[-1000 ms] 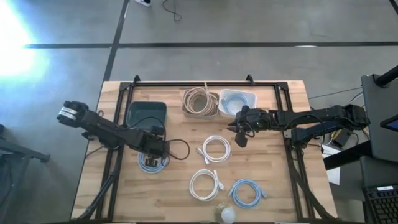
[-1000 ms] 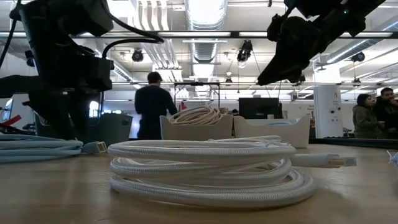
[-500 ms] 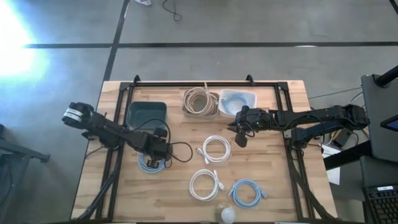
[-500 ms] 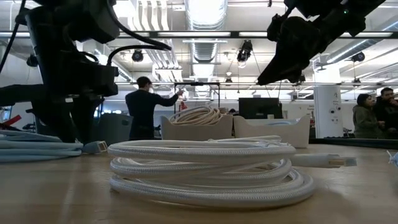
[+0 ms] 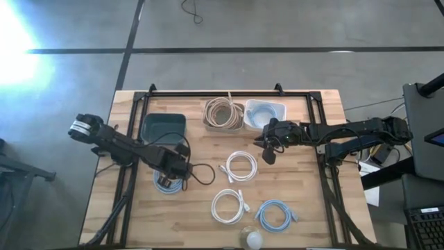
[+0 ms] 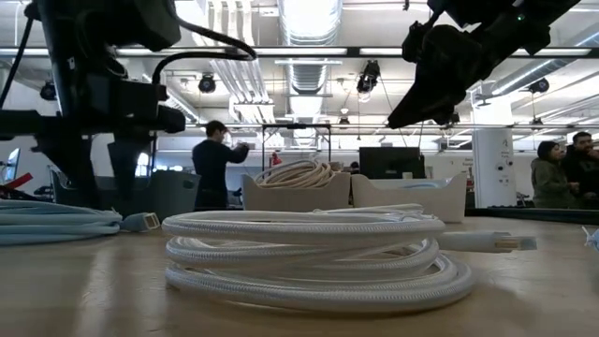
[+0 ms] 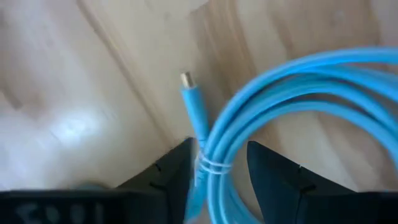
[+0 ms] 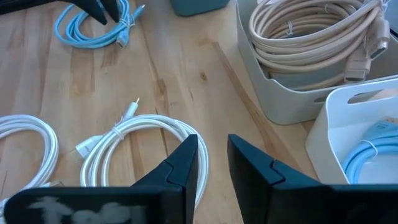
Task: Pick & Place USB Port
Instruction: Put the top blue USB cable into the white bin
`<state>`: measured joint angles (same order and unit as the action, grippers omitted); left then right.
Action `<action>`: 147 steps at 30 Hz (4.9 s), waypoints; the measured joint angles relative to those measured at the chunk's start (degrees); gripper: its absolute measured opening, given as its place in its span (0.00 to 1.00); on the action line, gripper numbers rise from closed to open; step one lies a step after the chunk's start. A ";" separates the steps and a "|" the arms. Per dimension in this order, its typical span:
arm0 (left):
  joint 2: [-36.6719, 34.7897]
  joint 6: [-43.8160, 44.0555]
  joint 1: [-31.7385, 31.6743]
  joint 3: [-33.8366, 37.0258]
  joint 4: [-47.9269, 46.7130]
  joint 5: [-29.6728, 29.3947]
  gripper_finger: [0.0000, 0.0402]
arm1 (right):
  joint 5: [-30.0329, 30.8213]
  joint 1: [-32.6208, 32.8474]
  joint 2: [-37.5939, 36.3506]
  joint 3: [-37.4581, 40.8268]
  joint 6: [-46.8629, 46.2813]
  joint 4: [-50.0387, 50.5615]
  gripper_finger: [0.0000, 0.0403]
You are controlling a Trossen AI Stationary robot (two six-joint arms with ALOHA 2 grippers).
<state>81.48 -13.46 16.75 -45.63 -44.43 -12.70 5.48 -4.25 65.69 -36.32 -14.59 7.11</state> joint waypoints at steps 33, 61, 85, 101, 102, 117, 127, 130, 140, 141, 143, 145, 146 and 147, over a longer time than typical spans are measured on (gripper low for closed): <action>-0.14 15.79 -0.19 10.81 16.90 -7.80 0.41 | 0.01 0.00 0.00 0.00 0.22 -0.07 0.21; 0.00 18.28 -0.20 10.05 16.90 -10.54 0.41 | 0.00 -0.02 0.00 0.00 2.14 -0.15 0.19; -0.21 26.01 -2.43 12.76 18.64 -14.02 0.34 | 0.02 0.00 0.00 0.00 1.09 -0.17 0.26; 0.15 21.60 -2.29 9.17 25.75 -21.52 0.07 | 0.04 -0.02 -0.02 0.00 1.69 -0.22 0.27; 0.12 19.85 -2.29 7.14 26.71 -22.96 0.07 | 0.04 -0.02 -0.02 0.02 1.69 -0.23 0.27; 0.12 -9.41 -2.29 -6.55 35.57 -56.58 0.07 | -6.55 0.18 0.61 0.02 -6.11 -15.44 0.30; 0.12 -13.73 -2.27 -4.78 44.10 -56.51 0.07 | -7.49 0.87 10.21 -0.09 -4.89 -34.97 0.32; 0.12 -14.01 -2.27 -4.23 44.13 -56.27 0.07 | -7.48 0.87 12.58 -1.83 -4.68 -37.81 0.32; 0.12 -19.81 -2.14 -3.80 44.70 -56.79 0.07 | -8.90 -2.53 20.49 -16.93 -4.97 -26.05 0.32; 0.12 -20.21 -2.14 -3.80 44.95 -56.88 0.07 | -9.76 -2.79 21.80 -19.11 -4.60 -22.68 0.33; 0.12 -21.32 -2.14 -3.80 44.94 -56.93 0.07 | -10.27 -2.89 24.61 -23.13 -3.25 -18.42 0.33; 0.12 -22.06 -2.14 -3.80 44.93 -56.93 0.07 | -10.57 -2.79 27.58 -27.04 -0.93 -15.80 0.33; 0.12 -22.38 -2.14 -3.80 44.94 -57.00 0.07 | -10.66 -2.74 29.12 -29.16 -0.23 -14.67 0.33; 0.12 -22.55 -2.14 -3.79 44.69 -57.23 0.07 | -10.64 -2.73 30.48 -30.95 -0.04 -12.92 0.33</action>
<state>81.60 -36.02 14.61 -49.42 0.26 -69.93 -5.16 -6.98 96.17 -67.27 -14.63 -5.81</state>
